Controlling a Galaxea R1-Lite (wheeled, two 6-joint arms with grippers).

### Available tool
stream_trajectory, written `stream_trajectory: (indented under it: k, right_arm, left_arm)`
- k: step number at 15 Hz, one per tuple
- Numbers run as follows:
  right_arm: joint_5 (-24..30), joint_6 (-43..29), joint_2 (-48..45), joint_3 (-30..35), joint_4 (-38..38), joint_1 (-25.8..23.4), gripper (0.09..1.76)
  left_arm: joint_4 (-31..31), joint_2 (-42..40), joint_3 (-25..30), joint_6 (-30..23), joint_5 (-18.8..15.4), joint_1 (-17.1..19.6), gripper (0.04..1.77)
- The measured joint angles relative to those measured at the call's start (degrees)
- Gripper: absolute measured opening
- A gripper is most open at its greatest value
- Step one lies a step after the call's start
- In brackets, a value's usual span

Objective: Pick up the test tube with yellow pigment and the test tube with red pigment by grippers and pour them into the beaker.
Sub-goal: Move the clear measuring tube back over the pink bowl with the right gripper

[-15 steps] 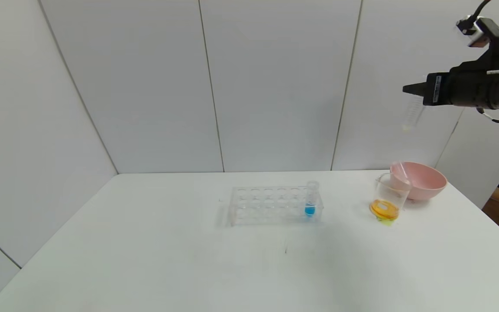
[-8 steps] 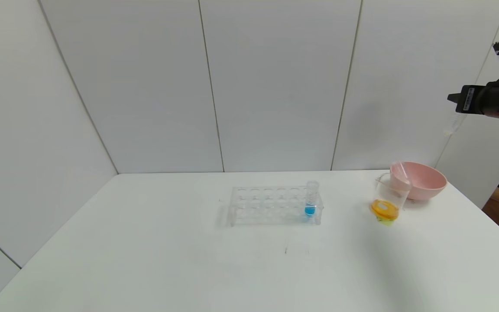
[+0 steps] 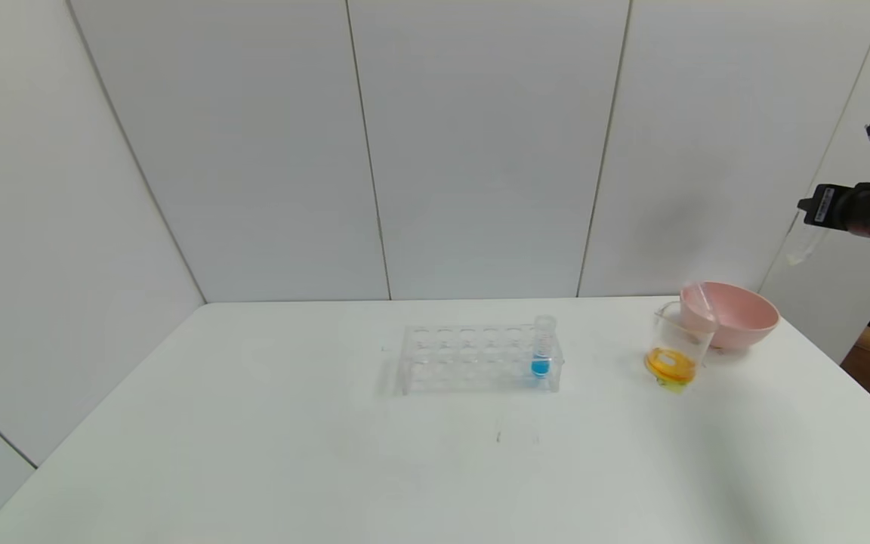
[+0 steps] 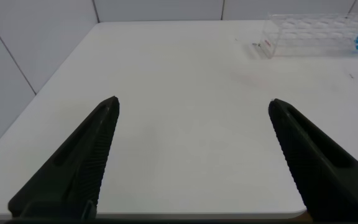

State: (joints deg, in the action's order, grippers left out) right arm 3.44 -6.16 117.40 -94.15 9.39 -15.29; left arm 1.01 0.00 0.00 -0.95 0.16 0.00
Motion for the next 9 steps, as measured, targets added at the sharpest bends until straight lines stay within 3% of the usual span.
stream_trajectory:
  k: [9]
  right_arm:
    - [-1.69, -4.75, 5.86, 0.82, 4.02, 3.74, 0.56]
  left_arm:
    - [0.00, 0.00, 0.00, 0.00, 0.00, 0.00, 1.72]
